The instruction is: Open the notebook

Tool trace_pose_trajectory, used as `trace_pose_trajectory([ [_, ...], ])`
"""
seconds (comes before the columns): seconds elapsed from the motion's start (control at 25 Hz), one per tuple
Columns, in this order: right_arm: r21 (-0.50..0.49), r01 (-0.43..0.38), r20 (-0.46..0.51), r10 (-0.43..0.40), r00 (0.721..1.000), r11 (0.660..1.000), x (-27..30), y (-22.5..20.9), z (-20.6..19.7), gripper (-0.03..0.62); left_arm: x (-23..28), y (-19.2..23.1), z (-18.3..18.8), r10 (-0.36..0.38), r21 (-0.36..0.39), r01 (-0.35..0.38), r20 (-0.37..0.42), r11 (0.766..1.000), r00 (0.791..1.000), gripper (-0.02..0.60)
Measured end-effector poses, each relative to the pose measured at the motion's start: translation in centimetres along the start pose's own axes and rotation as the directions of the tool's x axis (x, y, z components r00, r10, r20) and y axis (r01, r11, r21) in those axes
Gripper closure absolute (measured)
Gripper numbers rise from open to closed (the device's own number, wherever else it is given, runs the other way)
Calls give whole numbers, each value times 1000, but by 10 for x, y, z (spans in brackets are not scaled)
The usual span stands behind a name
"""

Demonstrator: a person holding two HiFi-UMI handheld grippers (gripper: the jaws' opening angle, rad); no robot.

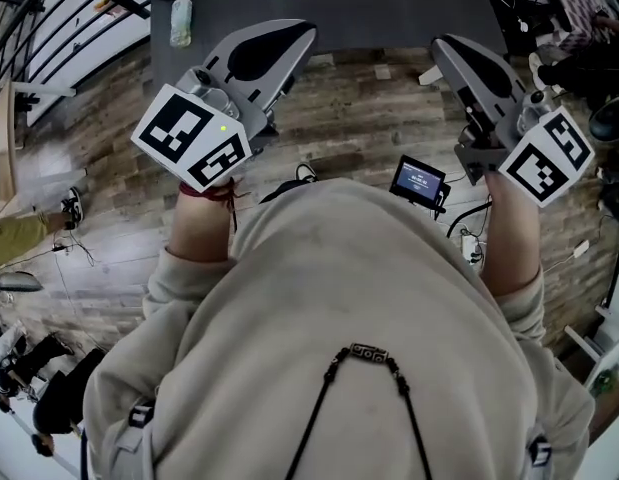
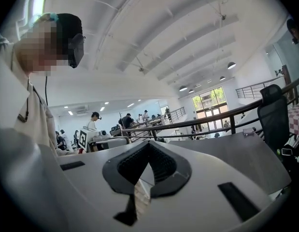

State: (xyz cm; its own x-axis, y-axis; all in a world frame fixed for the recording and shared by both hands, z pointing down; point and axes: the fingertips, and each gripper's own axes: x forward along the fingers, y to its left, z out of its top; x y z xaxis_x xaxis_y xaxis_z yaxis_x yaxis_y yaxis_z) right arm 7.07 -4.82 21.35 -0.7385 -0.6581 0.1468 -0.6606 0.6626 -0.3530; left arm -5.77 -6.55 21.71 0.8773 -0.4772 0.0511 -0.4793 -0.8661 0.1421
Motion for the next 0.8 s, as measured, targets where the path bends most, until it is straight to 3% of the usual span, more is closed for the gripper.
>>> trace_pose_trajectory([
  [0.24,-1,16,-26,-16,1000,1000,23,-4,1,579,5,20,-10,-32,1,32,-49,999,998,575],
  [0.4,-12,41,-34,-42,999,999,25,-4,10,579,-4,16,-3,-48,70,52,-62,996,997,575],
  [0.52,-14,40,-42,-40,998,999,26,-1,15,579,-12,17,-2,-29,93,36,-76,995,997,575],
  [0.8,-2,-27,-72,26,997,1000,71,-17,-10,579,-21,54,-37,33,40,-30,-78,999,996,575],
])
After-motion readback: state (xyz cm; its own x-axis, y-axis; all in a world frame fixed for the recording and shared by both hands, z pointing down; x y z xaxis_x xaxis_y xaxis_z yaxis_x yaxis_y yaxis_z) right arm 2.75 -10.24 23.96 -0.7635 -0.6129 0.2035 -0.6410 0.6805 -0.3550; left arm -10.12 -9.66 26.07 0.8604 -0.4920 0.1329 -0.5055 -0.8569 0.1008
